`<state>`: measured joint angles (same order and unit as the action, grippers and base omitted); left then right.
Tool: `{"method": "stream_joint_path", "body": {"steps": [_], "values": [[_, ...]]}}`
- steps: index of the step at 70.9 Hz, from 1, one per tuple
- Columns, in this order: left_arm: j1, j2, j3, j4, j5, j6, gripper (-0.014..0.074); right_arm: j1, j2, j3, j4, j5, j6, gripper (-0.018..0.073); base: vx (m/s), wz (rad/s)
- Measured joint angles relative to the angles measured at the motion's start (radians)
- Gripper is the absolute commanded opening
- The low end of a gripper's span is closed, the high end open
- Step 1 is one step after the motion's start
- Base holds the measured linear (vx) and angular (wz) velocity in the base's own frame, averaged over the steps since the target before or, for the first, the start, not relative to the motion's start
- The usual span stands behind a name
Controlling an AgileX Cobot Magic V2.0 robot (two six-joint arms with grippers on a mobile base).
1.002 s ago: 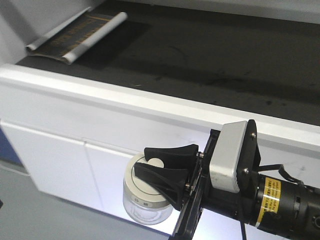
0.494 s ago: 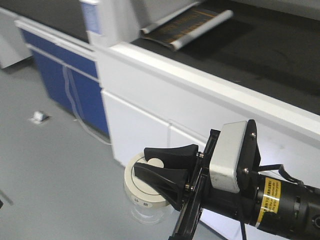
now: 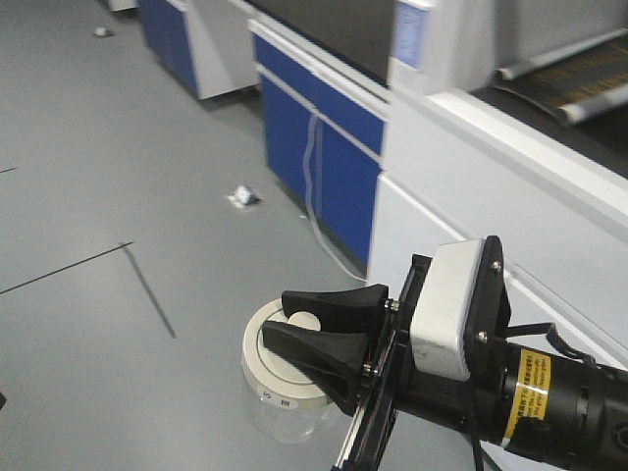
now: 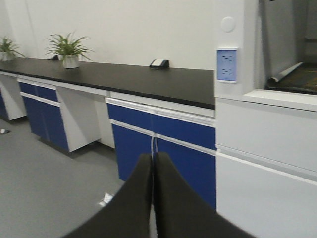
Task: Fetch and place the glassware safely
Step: 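Hold the jar in the right gripper while the base turns away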
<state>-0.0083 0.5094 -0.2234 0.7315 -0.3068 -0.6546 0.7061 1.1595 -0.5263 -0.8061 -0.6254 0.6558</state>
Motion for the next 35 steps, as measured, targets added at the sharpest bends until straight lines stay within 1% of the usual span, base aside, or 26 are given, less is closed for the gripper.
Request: {"method": "stream_joint_path", "body": {"steps": [23, 35], "values": [[0.0, 0.0, 0.0, 0.0, 0.0, 0.0, -0.0007, 0.0, 0.0, 0.0, 0.0, -0.001, 0.0, -0.0003, 0.19, 0.66], [0.0, 0.0, 0.0, 0.0, 0.0, 0.0, -0.0007, 0.0, 0.0, 0.0, 0.0, -0.001, 0.0, -0.0003, 0.24, 0.54]]}}
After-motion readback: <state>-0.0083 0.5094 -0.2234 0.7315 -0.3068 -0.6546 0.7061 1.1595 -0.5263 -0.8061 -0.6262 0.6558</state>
